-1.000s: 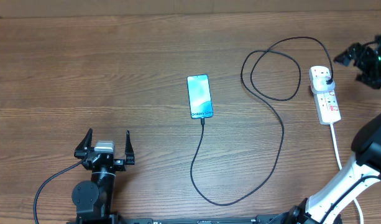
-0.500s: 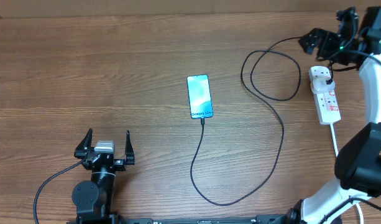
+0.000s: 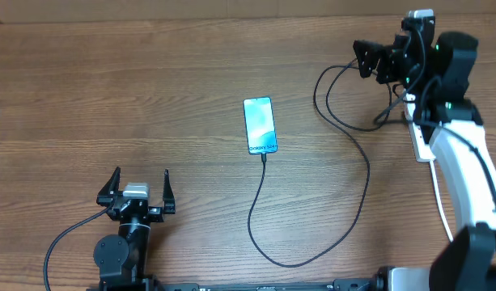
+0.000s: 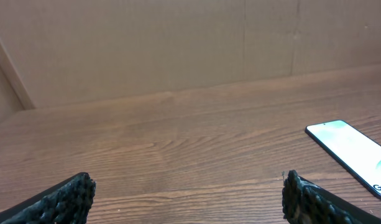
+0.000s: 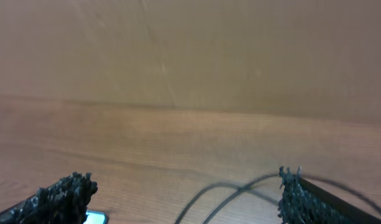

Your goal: Plug charger to phone and switch on socket

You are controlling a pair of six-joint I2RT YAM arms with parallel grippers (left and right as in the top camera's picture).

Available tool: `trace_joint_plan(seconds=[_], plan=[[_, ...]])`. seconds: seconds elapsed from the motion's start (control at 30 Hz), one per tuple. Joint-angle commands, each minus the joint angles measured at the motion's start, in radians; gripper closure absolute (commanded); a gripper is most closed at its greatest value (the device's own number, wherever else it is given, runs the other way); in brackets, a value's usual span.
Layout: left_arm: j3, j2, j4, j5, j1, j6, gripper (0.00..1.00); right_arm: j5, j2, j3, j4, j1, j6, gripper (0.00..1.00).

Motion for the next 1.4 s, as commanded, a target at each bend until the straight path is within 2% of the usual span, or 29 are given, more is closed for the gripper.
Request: trace_joint_plan(seconds=[0.0, 0.57, 0.9, 1.37], plan=[[-0.003, -0.011, -0.004, -0.014, 0.005, 0.019, 0.0, 0.031, -0.104, -0.088, 0.08, 0.014, 0.0, 0.0], [-0.003, -0.011, -0.003, -0.013, 0.005, 0.019, 0.0, 0.031, -0.567, -0.576, 0.51, 0.014, 0.052, 0.0], [-0.003, -0.011, -0.003, -0.013, 0.005, 0.019, 0.0, 0.032, -0.813, -0.825, 0.613, 0.014, 0.052, 0.0], [-0.003, -0.011, -0.004, -0.014, 0.005, 0.019, 0.0, 0.05, -1.081, -1.069, 0.616, 0.014, 0.052, 0.0]])
